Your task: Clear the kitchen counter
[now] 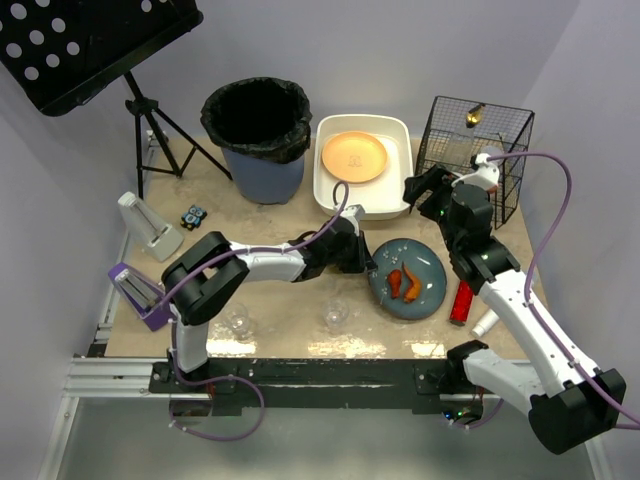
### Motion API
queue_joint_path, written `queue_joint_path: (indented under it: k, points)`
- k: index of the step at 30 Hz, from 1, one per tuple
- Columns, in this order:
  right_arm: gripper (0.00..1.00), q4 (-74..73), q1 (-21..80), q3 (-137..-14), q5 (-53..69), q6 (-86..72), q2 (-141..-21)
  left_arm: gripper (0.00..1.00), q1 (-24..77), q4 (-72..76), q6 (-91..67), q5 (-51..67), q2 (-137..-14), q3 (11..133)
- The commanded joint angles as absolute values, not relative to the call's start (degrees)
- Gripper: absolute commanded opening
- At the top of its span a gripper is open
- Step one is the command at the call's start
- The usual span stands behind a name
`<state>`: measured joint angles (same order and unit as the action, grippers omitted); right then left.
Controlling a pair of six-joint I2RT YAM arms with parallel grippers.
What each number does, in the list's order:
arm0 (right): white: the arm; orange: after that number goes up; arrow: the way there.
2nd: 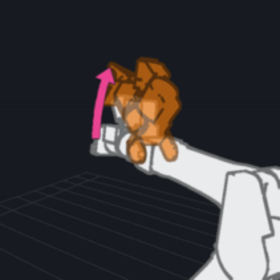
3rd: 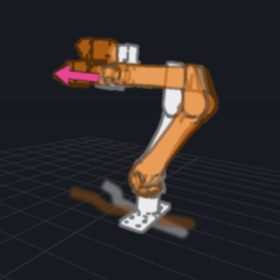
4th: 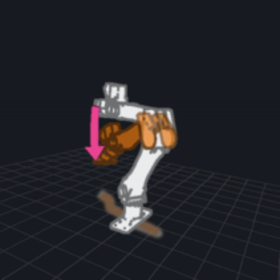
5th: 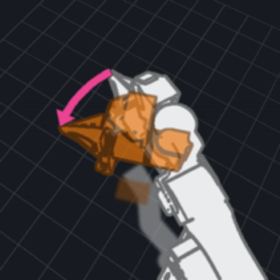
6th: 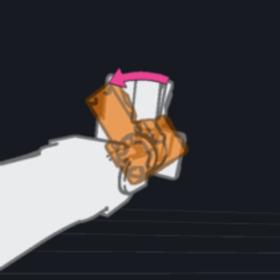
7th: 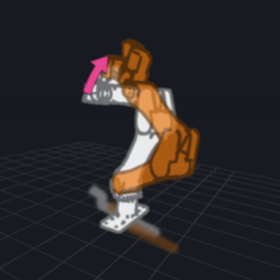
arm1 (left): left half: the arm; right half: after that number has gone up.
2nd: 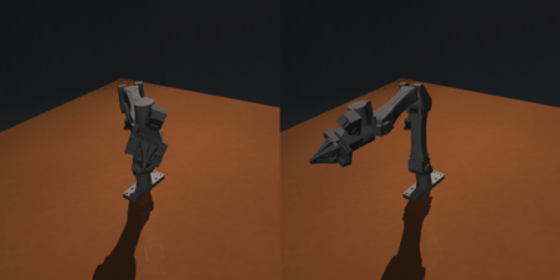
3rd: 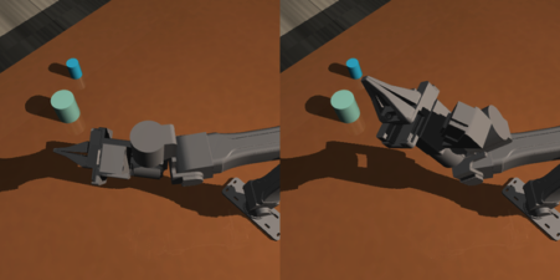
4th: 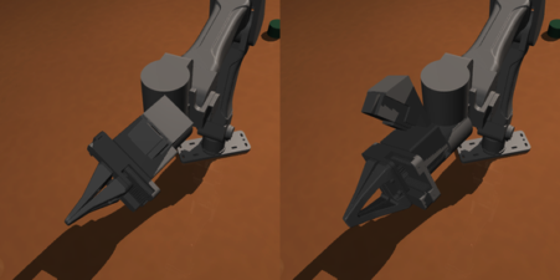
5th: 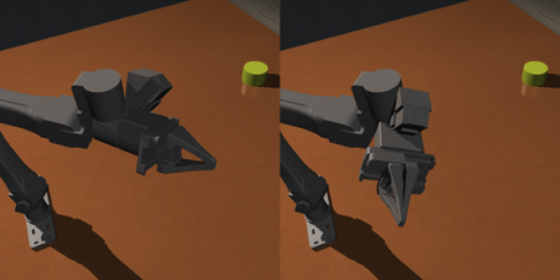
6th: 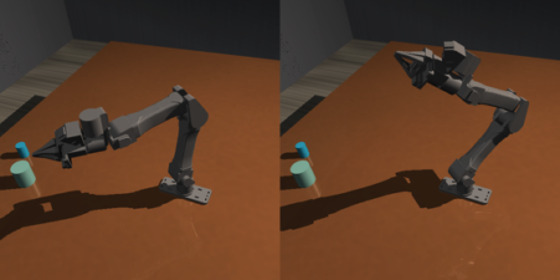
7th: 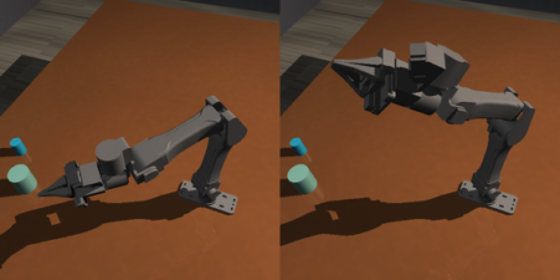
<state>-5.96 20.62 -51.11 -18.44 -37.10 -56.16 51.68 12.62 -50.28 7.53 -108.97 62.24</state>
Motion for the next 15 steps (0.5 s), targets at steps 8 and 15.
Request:
queue_joint_path:
  k: [8, 15]
  points:
    - [0.8, -4.13, 20.74, -50.71, -18.54, -37.53, -54.93, 0.04, 51.5, 17.75, -47.64, 8.09, -112.41, 61.44]
    - [0.8, -4.13, 20.74, -50.36, -18.54, -37.44, -55.02, 0.17, 51.59, 17.49, -47.55, 6.59, -113.38, 60.56]
